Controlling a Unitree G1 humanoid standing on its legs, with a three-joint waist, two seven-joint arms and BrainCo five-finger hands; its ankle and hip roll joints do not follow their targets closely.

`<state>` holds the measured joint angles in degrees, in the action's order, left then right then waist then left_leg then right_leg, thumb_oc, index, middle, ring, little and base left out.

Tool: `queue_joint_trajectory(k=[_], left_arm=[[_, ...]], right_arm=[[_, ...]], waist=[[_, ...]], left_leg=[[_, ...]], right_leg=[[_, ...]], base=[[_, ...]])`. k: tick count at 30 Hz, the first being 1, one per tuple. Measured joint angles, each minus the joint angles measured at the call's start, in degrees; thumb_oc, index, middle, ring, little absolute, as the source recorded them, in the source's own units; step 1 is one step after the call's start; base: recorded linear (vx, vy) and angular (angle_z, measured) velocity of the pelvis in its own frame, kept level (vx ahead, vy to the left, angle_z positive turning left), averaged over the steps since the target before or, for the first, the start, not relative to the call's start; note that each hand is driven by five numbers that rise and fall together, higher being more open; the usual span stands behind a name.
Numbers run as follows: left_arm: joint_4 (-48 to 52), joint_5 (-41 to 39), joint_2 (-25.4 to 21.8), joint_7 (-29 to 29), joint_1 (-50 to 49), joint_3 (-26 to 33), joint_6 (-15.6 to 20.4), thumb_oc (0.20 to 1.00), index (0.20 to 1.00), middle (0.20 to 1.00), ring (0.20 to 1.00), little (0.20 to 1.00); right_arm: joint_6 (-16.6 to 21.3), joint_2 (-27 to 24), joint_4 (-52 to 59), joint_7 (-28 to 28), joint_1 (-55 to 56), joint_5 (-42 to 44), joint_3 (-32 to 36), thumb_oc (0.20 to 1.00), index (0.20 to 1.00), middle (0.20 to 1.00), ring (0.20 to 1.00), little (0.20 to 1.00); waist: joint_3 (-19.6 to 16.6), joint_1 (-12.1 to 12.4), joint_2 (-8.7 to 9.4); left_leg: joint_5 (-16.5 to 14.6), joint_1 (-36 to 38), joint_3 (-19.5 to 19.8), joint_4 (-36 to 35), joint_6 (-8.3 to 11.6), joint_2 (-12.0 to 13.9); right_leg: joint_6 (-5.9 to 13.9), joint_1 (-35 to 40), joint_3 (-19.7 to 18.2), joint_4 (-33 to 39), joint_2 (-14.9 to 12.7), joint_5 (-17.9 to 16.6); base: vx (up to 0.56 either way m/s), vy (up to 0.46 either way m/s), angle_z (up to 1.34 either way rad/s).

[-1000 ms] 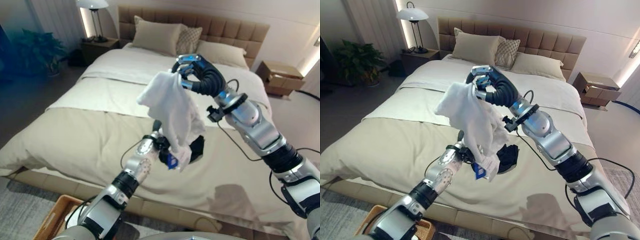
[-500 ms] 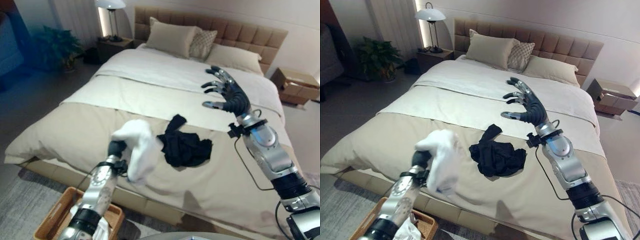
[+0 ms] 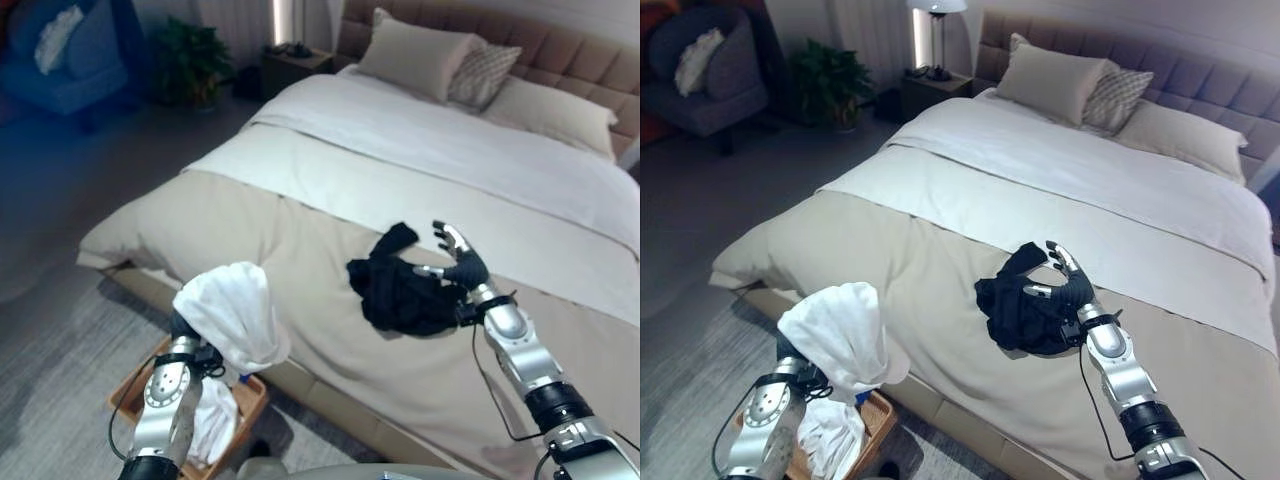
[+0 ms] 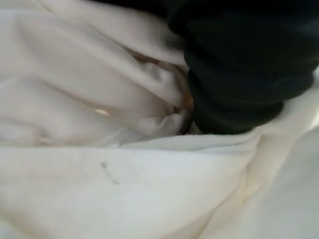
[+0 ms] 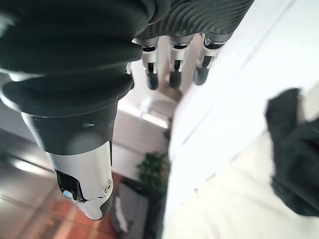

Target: Pick up clothes into the bucket

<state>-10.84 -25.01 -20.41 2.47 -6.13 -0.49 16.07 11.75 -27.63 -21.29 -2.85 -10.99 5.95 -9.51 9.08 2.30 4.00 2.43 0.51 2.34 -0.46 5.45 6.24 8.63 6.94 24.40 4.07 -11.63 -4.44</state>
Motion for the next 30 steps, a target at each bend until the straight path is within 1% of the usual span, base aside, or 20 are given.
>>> queue_joint_trajectory(k=[1,2,3,4,5,6,7,8,9,10,11,12,13,16,17,20,22,24,28,30], left_arm=[[0.5,1.0,-0.1,0.3,-0.1,0.0,0.2,0.2,0.2,0.2,0.2,0.2],[1.2,2.4,-0.6,0.6,0.3,0.0,0.5,0.2,0.2,0.2,0.2,0.2],[1.0,3.7,-0.8,1.5,0.8,-0.2,0.7,0.2,0.2,0.2,0.2,0.2],[1.2,4.2,-0.8,1.7,1.2,-0.3,0.8,0.2,0.2,0.2,0.2,0.2],[1.2,4.5,-0.7,2.3,1.8,-0.4,0.9,0.2,0.2,0.2,0.2,0.2],[1.1,5.1,-0.5,2.9,2.2,-0.5,0.9,0.2,0.2,0.2,0.2,0.2],[1.0,6.1,-0.2,4.0,3.2,-0.4,0.9,0.2,0.2,0.2,0.2,0.2],[0.4,6.4,-1.1,4.7,5.2,-0.2,1.0,0.2,0.2,0.2,0.2,0.2],[0.3,6.5,-1.2,5.4,5.3,-0.2,1.0,0.2,0.2,0.2,0.2,0.2],[0.2,7.6,-0.9,6.5,4.8,-0.2,1.0,0.2,0.2,0.2,0.2,0.2],[-0.3,9.1,-0.6,7.4,5.9,-0.5,1.1,0.2,0.2,0.2,0.2,0.2],[-0.5,9.7,-0.5,8.2,6.7,-0.5,1.2,0.2,0.2,0.2,0.2,0.2],[-0.5,10.4,-1.1,10.0,8.5,-0.3,1.6,0.2,0.2,0.2,0.2,0.2],[-1.0,10.7,-2.7,12.7,10.8,0.1,1.8,0.2,0.2,0.2,0.2,0.2],[-2.6,10.7,-3.1,14.0,12.2,0.6,1.8,0.2,0.2,0.2,0.2,0.2],[-4.9,11.1,-3.2,16.6,13.5,1.9,1.7,0.2,0.2,0.2,0.2,0.2],[-5.2,13.2,-3.3,19.1,14.1,2.2,1.7,0.2,0.2,0.2,0.2,0.2],[-6.6,14.3,-3.3,20.7,15.8,2.1,1.7,0.2,0.2,0.2,0.2,0.2],[-8.2,15.5,-3.3,23.4,20.4,1.9,1.5,0.2,0.2,0.2,0.2,0.2],[-8.4,15.5,-3.7,25.6,23.4,1.9,1.4,0.2,0.2,0.2,0.2,0.2]], right_arm=[[0.0,0.0,-0.7,-0.5,0.1,-1.6,0.0,1.0,1.0,1.0,1.0,1.0],[0.0,0.0,-1.8,-1.4,0.1,-3.4,0.0,1.0,1.0,1.0,1.0,1.0],[0.3,0.6,-3.1,-2.4,-0.2,-4.3,0.4,1.0,1.0,1.0,1.0,1.0],[0.3,0.6,-3.4,-3.0,-0.1,-4.4,0.6,1.0,1.0,1.0,1.0,1.0],[0.2,0.6,-4.2,-3.3,-0.1,-5.0,0.6,1.0,1.0,1.0,1.0,1.0],[0.2,0.2,-3.9,-3.5,0.0,-5.3,0.5,1.0,1.0,1.0,1.0,1.0],[0.4,-0.6,-3.3,-3.8,0.3,-5.3,0.4,1.0,1.0,1.0,1.0,1.0],[0.1,0.0,-3.5,-4.0,-0.1,-5.3,0.6,1.0,1.0,1.0,1.0,1.0],[0.1,0.4,-3.3,-4.0,-0.3,-5.3,0.6,1.0,1.0,1.0,1.0,1.0],[0.1,0.5,-2.2,-4.0,0.2,-5.3,0.8,1.0,1.0,1.0,1.0,1.0],[0.1,1.0,-1.7,-4.7,1.2,-5.2,2.2,1.0,1.0,1.0,1.0,1.0],[0.1,1.2,-1.2,-5.3,1.8,-5.2,2.6,1.0,1.0,1.0,1.0,1.0],[0.1,1.7,-1.1,-5.8,1.8,-5.2,2.7,1.0,1.0,1.0,1.0,1.0],[0.1,3.1,-1.0,-6.4,-0.3,-4.9,2.6,1.0,1.0,1.0,1.0,1.0],[0.1,3.7,-1.0,-6.5,-1.9,-4.7,2.1,1.0,1.0,1.0,1.0,1.0],[0.1,4.6,-0.9,-6.5,-4.1,-4.5,1.4,1.0,1.0,1.0,1.0,1.0],[0.2,4.5,0.5,-6.6,-4.8,-3.8,1.4,1.0,1.0,1.0,1.0,1.0],[0.4,4.1,1.5,-7.1,-5.1,-2.9,0.5,1.0,1.0,1.0,1.0,1.0],[0.4,4.0,2.0,-7.7,-6.2,-1.8,-0.4,1.0,1.0,1.0,1.0,1.0],[0.5,3.7,2.8,-8.1,-7.3,-1.5,-0.5,1.0,1.0,1.0,1.0,1.0]], waist=[[0.5,0.9,-0.26],[1.3,0.3,-0.24],[2.1,1.5,-1.2],[2.4,1.1,-1.34],[3.3,1.5,-2.32],[4.1,1.4,-2.97],[4.9,0.6,-3.9],[6.6,0.3,-1.77],[7.0,0.5,-1.05],[7.1,-0.1,-2.18],[7.5,-1.1,-2.93],[7.6,-1.4,-2.62],[8.3,-1.4,-1.38],[9.6,-0.8,-0.25],[10.9,0.3,-0.09],[12.9,0.4,0.18],[14.7,0.4,0.5],[15.1,0.4,0.68],[16.9,0.4,1.14],[18.9,0.1,1.43]], left_leg=[[0.3,-1.1,1.2,0.4,0.26,0.0],[0.8,-2.9,3.3,1.2,0.96,0.4],[1.9,-6.3,5.1,2.1,1.15,0.7],[2.0,-6.8,5.8,2.3,1.19,0.8],[2.6,-8.1,6.7,1.7,1.01,1.1],[3.2,-9.4,5.7,1.2,0.61,1.4],[1.9,-10.1,0.1,-0.7,-1.7,2.9],[-1.0,-12.4,-4.6,3.4,-3.96,2.7],[-1.1,-13.1,-5.5,6.4,-4.16,2.0],[-0.9,-11.9,-5.0,8.3,-4.08,2.0],[-1.1,-11.1,-5.2,6.6,-0.86,2.0],[-0.8,-11.2,-4.7,6.8,-1.29,1.3],[-0.4,-12.4,-4.6,7.9,-1.11,0.2],[-0.6,-17.4,-4.7,11.9,-1.37,-0.6],[-0.9,-18.4,-5.3,13.3,-1.8,-0.5],[-1.2,-19.0,-5.3,14.3,-1.83,-0.4],[-1.2,-20.0,-5.1,15.2,-1.81,0.0],[-2.5,-22.2,-4.7,16.4,-1.64,0.4],[-2.1,-27.9,-3.4,19.4,-2.13,1.0],[-2.1,-31.9,-2.2,22.4,-1.99,1.0]], right_leg=[[-0.05,-0.2,0.9,-0.2,0.5,0.2],[-0.17,-0.9,2.2,-0.4,0.8,0.5],[-0.28,-2.6,3.9,-1.6,1.4,0.9],[-0.11,-3.0,4.5,-2.0,1.5,1.4],[-0.58,-3.4,6.2,-2.6,2.0,2.1],[-1.77,-4.4,7.2,-4.3,1.6,2.2],[-3.77,-6.5,8.9,-7.5,0.3,3.6],[-3.87,-8.4,9.5,-9.8,-3.3,5.4],[-3.7,-9.4,9.1,-11.3,-4.5,5.8],[-2.42,-9.3,8.8,-12.6,-4.5,5.7],[-0.98,-8.8,9.3,-14.5,-5.6,6.3],[-0.96,-9.1,9.3,-15.1,-6.3,6.3],[-0.85,-10.5,9.1,-16.4,-7.9,6.4],[-0.97,-14.9,7.9,-18.8,-9.5,6.3],[-0.99,-16.4,6.6,-20.1,-9.9,6.3],[-1.05,-17.1,5.9,-21.0,-9.7,6.5],[-1.11,-18.2,5.6,-22.4,-9.5,7.2],[-1.05,-20.7,4.9,-24.4,-9.6,8.6],[-2.01,-26.4,4.5,-29.5,-9.8,10.0],[-2.62,-30.3,4.3,-34.3,-10.9,11.9]], base=[[-0.35,-0.078,0.91],[-0.23,-0.004,0.79],[-0.24,0.007,0.76],[-0.25,0.071,0.73],[-0.19,0.065,0.6],[-0.26,0.123,0.84],[-0.06,0.125,0.81],[-0.06,0.117,0.61],[0.0,0.111,0.26],[-0.05,0.098,0.17],[-0.05,0.1,0.34],[-0.12,0.1,0.41],[-0.08,0.062,0.22],[-0.09,0.068,-0.01],[-0.06,0.068,-0.16],[-0.08,0.024,-0.08],[-0.02,0.004,-0.01],[-0.03,-0.001,0.0],[-0.1,0.013,0.06],[-0.1,0.014,0.13]])
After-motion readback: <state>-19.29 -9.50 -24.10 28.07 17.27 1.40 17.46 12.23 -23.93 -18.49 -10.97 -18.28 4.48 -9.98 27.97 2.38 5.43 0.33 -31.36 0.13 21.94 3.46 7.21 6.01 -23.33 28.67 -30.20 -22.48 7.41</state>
